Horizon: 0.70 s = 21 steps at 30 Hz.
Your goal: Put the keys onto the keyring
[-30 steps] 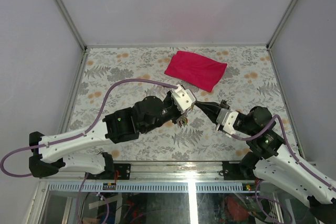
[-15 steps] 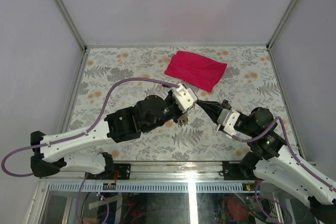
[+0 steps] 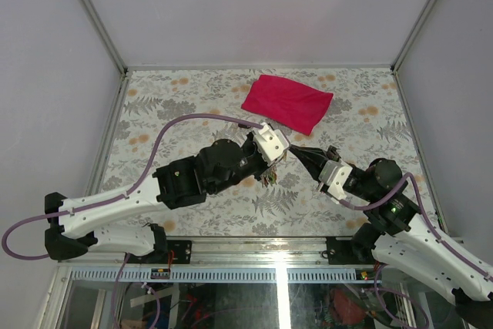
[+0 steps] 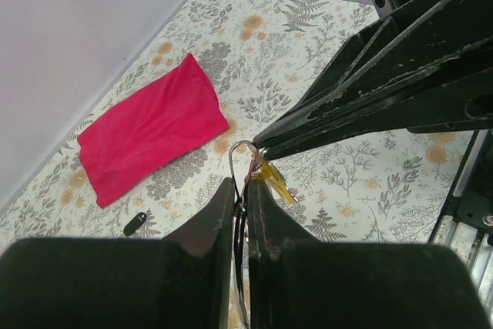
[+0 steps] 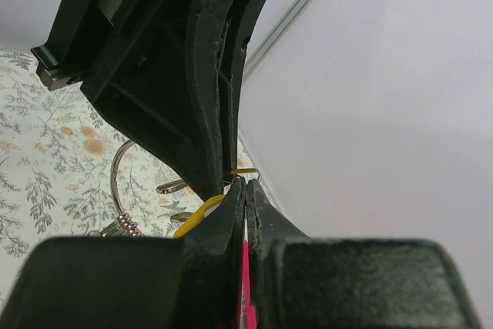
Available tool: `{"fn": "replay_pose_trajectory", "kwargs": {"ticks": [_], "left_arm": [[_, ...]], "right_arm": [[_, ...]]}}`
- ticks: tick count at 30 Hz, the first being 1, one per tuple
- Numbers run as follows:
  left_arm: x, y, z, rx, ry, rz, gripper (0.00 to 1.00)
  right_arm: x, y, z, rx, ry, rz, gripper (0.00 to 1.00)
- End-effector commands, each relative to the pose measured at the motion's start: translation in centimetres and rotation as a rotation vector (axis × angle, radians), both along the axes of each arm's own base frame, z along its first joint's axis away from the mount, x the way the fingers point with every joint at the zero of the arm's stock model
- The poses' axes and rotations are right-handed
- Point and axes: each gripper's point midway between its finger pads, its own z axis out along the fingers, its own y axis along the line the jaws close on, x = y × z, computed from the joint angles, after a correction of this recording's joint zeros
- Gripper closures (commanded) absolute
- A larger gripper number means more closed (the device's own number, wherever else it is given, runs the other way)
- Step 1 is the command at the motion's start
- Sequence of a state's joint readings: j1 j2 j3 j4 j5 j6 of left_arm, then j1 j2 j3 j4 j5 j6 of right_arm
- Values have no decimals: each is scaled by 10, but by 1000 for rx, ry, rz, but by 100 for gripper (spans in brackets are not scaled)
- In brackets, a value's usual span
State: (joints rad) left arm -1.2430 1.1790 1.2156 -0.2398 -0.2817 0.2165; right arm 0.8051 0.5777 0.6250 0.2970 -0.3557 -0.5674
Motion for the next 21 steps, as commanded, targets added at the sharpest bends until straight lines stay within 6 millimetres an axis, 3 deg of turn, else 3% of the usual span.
{"fn": "replay_pose_trajectory", "kwargs": {"ticks": [1,21], "left_arm": [[-15,-10,16,-43,11,-88,100],[-29,-24,20,-101,64,-164,100]], "right_arm": [[8,-15,42,121,-90,-89,100],[13,-15,29,94,-98,-109,100]]}}
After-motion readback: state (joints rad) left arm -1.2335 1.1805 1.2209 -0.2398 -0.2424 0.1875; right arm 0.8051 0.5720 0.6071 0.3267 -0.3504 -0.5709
